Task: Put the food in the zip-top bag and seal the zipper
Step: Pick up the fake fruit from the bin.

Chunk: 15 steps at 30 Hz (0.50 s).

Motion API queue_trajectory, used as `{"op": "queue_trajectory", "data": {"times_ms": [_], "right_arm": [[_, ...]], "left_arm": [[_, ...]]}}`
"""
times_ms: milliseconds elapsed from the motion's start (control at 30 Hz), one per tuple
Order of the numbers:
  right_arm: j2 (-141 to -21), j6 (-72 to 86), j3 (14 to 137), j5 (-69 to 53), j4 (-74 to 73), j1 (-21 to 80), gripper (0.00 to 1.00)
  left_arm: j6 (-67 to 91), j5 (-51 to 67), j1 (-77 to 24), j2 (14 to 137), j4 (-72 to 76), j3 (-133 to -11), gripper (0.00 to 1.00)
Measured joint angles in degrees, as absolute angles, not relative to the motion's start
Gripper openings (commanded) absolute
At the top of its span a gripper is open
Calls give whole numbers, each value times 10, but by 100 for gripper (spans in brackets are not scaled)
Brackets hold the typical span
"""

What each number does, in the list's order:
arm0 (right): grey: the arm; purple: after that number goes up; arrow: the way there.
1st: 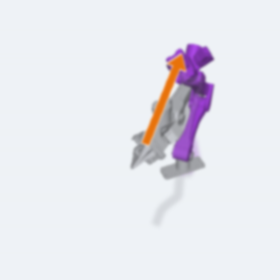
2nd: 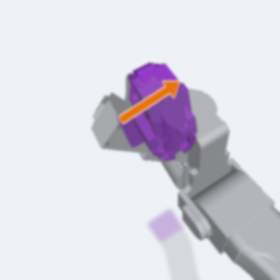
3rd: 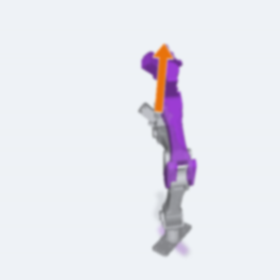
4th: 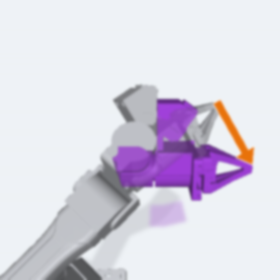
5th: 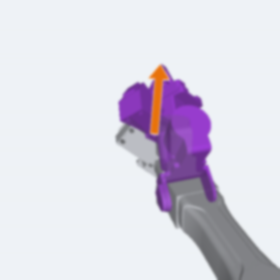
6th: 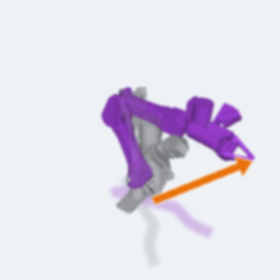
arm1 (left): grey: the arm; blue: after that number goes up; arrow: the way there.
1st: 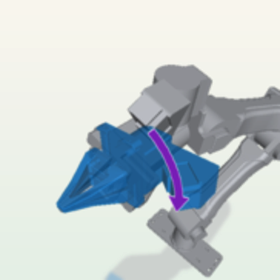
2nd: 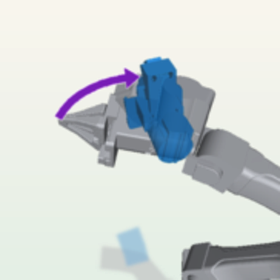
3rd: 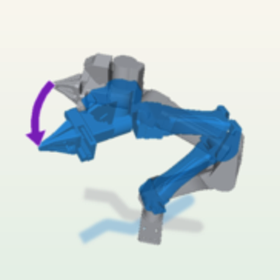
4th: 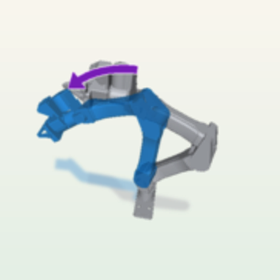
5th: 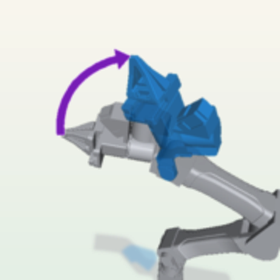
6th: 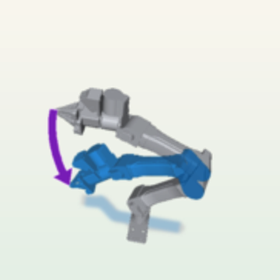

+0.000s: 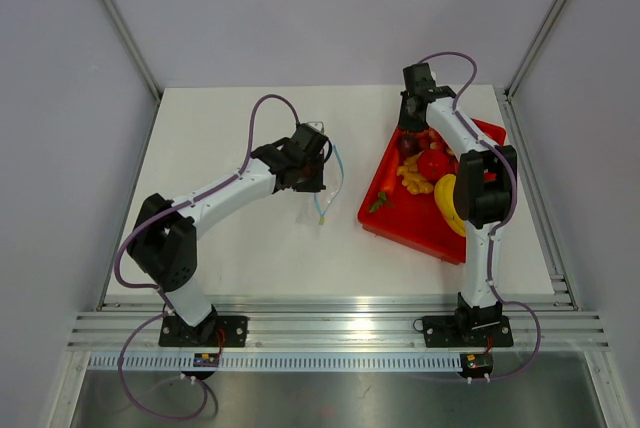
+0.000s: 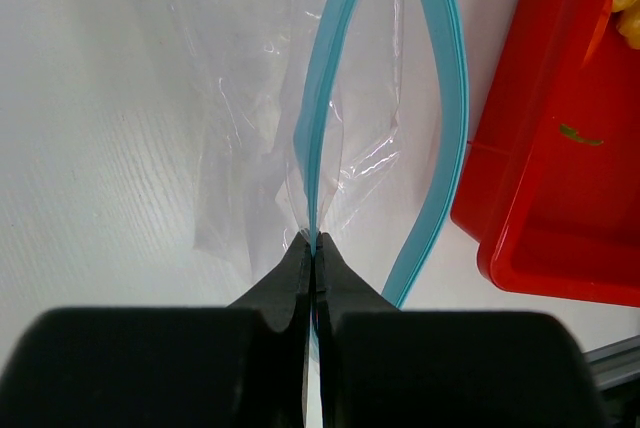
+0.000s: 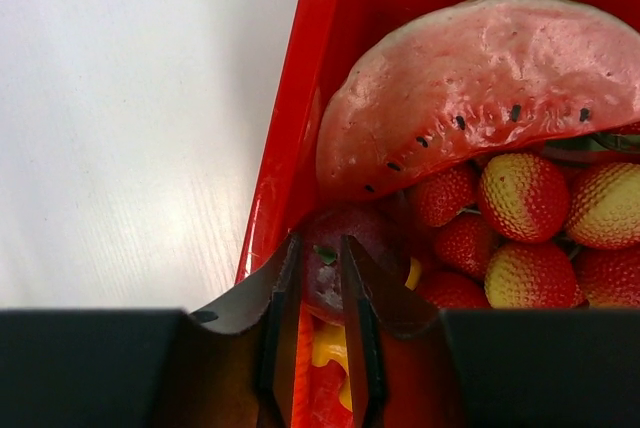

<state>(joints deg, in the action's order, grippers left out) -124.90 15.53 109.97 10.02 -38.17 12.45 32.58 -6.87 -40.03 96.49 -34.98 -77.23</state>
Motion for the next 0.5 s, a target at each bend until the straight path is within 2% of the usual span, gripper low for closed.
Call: {"op": "queue_trajectory", "data": {"times_ms": [100, 233, 333, 467, 500], "right_arm": [[-1249, 154, 1100, 103, -385, 124, 27], [-1251, 150, 1103, 114, -387, 124, 14], [-1253, 148, 1104, 116, -387, 124, 13], [-1255, 146, 1104, 123, -388, 124, 0], [-1255, 146, 1104, 125, -388, 124, 0]], "left_arm": [[326, -67, -400, 965, -350, -772, 0], [326, -63, -398, 965, -349, -772, 0], [326, -62, -397, 965, -347, -772, 0], [326, -59, -397, 965, -340, -767, 0], [326, -58, -397, 965, -339, -765, 0]]}}
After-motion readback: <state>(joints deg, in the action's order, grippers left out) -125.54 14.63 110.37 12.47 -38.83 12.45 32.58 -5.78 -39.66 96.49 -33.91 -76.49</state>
